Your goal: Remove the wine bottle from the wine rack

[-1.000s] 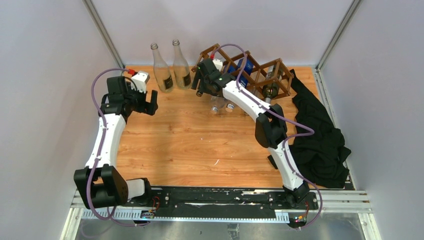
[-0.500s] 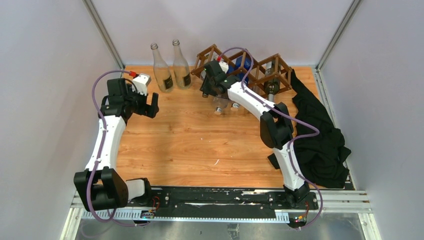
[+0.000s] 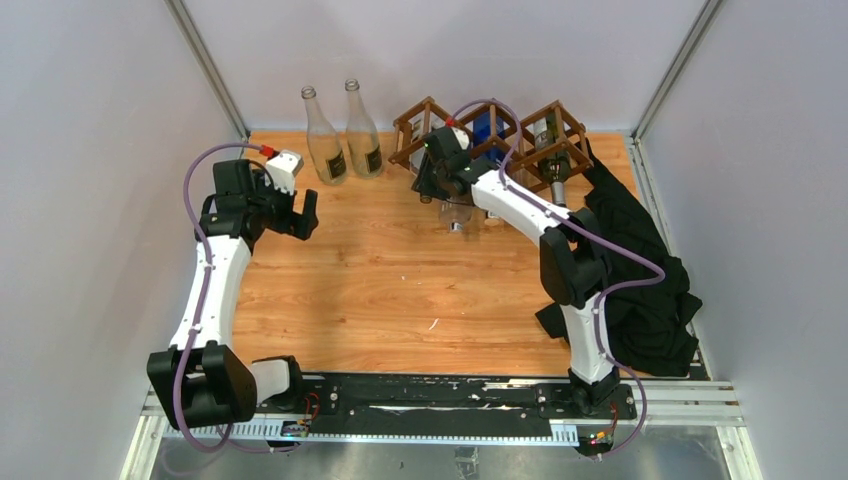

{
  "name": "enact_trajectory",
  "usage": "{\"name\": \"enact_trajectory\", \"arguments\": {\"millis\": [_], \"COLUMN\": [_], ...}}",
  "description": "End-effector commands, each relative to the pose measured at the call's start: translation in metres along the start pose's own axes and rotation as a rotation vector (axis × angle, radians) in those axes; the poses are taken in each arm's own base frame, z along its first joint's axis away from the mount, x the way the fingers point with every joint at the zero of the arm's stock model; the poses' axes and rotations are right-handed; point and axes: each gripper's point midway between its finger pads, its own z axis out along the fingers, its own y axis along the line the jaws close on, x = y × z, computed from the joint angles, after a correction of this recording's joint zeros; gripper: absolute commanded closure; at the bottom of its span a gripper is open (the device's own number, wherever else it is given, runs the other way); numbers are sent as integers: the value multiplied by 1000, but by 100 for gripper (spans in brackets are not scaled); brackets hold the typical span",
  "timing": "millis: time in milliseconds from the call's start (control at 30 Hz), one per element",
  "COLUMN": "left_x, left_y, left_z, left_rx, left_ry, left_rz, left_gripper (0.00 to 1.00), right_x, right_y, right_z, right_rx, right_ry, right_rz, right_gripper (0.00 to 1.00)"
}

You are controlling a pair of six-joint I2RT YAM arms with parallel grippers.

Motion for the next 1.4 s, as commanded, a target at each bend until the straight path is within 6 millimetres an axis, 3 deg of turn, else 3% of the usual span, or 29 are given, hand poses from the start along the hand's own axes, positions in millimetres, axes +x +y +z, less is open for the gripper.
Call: {"name": "enact_trajectory", "arguments": {"millis": [0,433,833,1367], "left_x": [4,4,0,-11], "left_y": [-9,-15,-17,-28], "left_z": [-3,-4,-5,-18], "left_rx": [39,64,78,118], "left_ry": [-8,-20,-34,-84], "left_rz": [17,25,21,66], "left_gripper": [0,0,0,1], "right_x": [-8,52,96,96], "right_y": [0,0,0,3], "right_z": [-18,-43,-91,-155], "right_rx": [-10,-65,-145,-268], "right_ry": [-41,-19,-5,-57], "right_rz": [-14,-27,-59,21], "right_gripper": [100,100,100,100]}}
